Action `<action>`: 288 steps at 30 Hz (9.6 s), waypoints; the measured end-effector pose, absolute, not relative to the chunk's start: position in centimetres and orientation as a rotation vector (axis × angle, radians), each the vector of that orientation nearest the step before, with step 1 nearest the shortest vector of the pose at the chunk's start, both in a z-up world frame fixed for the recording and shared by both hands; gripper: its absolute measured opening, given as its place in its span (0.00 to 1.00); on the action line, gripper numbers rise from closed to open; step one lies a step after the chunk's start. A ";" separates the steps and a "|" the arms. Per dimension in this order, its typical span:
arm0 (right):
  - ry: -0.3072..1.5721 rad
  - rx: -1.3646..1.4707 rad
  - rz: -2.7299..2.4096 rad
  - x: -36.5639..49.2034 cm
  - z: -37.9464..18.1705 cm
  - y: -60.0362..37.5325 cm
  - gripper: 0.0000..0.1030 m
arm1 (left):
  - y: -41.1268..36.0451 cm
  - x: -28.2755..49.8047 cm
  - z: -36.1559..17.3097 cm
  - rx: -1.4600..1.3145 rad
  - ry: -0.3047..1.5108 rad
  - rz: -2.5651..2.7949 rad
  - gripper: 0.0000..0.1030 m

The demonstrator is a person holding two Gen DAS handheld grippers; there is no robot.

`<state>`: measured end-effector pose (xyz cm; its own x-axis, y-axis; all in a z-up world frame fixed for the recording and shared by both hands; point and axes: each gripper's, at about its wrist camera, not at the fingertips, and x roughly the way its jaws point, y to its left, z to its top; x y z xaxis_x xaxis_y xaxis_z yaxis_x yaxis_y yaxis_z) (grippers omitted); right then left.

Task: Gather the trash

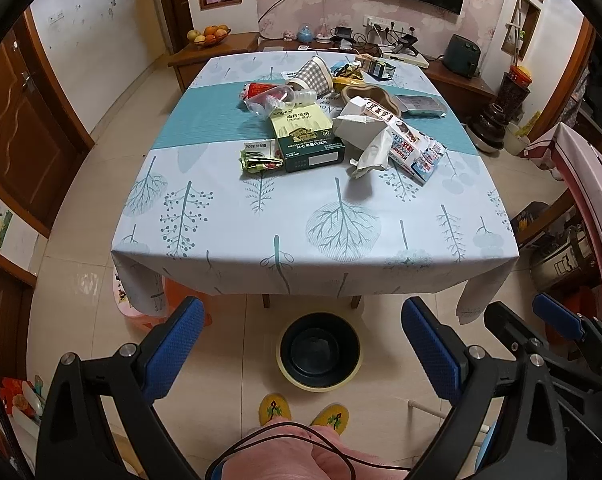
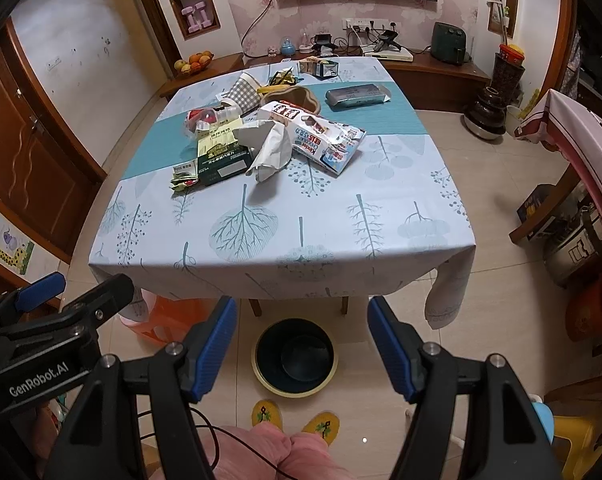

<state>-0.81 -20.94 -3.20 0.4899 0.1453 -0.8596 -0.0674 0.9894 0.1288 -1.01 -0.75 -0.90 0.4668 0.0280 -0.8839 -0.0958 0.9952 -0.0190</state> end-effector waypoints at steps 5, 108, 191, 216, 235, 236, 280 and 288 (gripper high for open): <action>1.043 0.077 0.133 -0.8 -3.3 -21.1 0.66 | -0.9 -1.0 -1.1 -0.072 1.078 0.083 0.95; 1.189 0.258 -0.076 23.0 -11.1 -12.3 0.22 | 7.9 33.8 -10.2 0.226 1.310 -0.337 0.47; 1.504 0.457 0.041 1.5 -47.9 -19.2 0.35 | -3.4 3.5 -42.3 0.153 1.424 -0.139 0.63; 1.230 0.228 0.126 -0.2 -28.8 -16.8 0.35 | -1.1 0.8 -24.8 0.087 1.279 -0.168 0.63; 0.882 0.220 0.265 1.2 -2.5 -18.8 0.35 | 1.1 -0.1 -0.7 0.015 0.995 -0.056 0.72; 0.879 0.217 0.263 1.6 -1.8 -18.9 0.35 | 0.9 -0.1 0.3 0.018 0.969 -0.057 0.76; 1.111 0.410 -0.181 31.5 -10.6 -18.6 0.35 | 13.7 40.7 -8.0 0.247 1.123 -0.349 0.81; 1.224 0.484 -0.237 33.7 -14.4 -18.6 0.35 | 11.2 43.3 -11.8 0.441 1.202 -0.503 0.81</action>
